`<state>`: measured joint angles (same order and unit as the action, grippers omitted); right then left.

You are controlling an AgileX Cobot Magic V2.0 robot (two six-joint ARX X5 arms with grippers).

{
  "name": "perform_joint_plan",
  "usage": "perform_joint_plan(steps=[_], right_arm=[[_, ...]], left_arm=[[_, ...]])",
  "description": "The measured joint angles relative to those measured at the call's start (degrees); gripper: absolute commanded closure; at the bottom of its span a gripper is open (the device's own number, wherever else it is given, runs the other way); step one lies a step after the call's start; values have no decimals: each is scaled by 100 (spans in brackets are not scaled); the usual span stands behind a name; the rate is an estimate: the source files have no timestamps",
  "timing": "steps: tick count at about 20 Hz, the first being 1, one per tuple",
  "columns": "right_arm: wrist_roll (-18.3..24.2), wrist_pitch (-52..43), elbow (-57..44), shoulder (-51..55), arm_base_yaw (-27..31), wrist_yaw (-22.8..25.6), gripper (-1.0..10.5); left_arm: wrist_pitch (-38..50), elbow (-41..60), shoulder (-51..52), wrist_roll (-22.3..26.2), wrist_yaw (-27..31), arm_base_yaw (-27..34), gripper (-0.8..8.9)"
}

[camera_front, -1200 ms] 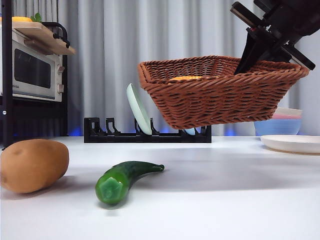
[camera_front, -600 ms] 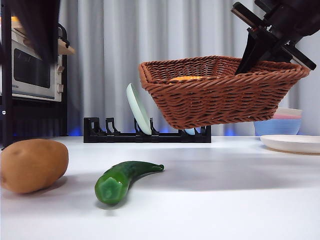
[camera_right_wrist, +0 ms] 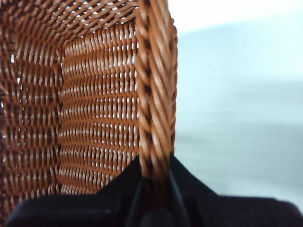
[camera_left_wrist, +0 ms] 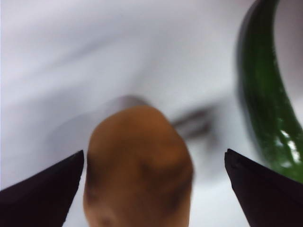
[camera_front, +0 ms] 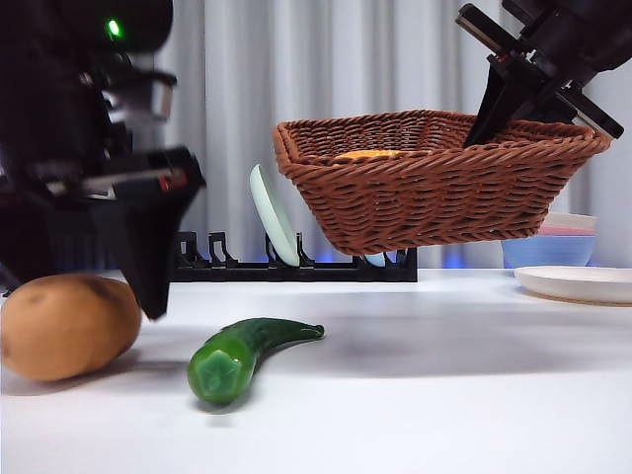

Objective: Pick up the basket,pick up the corn from the table,pick up the potato from the table,pick up the cucumber from the table,put all items into the basket

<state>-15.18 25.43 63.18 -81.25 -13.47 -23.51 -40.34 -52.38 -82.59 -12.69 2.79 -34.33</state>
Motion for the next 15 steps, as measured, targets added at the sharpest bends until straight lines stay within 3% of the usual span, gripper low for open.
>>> perform_joint_plan(steps=[2, 3, 5, 8, 11, 13, 15], right_arm=[[0, 2, 0, 0, 0, 0, 963], [0, 2, 0, 0, 0, 0, 963], [-2, 2, 0, 0, 0, 0, 963], [0, 2, 0, 0, 0, 0, 963], [-2, 24, 0, 0, 0, 2, 963], [-2, 31, 0, 0, -2, 2, 963], [0, 31, 0, 0, -2, 0, 963]], left_arm=[[26, 0, -271, 22, -4, 20, 328], [35, 0, -356, 26, -4, 20, 409], [127, 0, -389, 55, -2, 20, 803], [61, -2, -354, 201, -28, 20, 821], [-879, -122, -2, 422, -76, 7, 821], [-1486, -400, 623, 522, -498, -114, 821], [-1572, -706, 1408, 573, -1349, -361, 821]])
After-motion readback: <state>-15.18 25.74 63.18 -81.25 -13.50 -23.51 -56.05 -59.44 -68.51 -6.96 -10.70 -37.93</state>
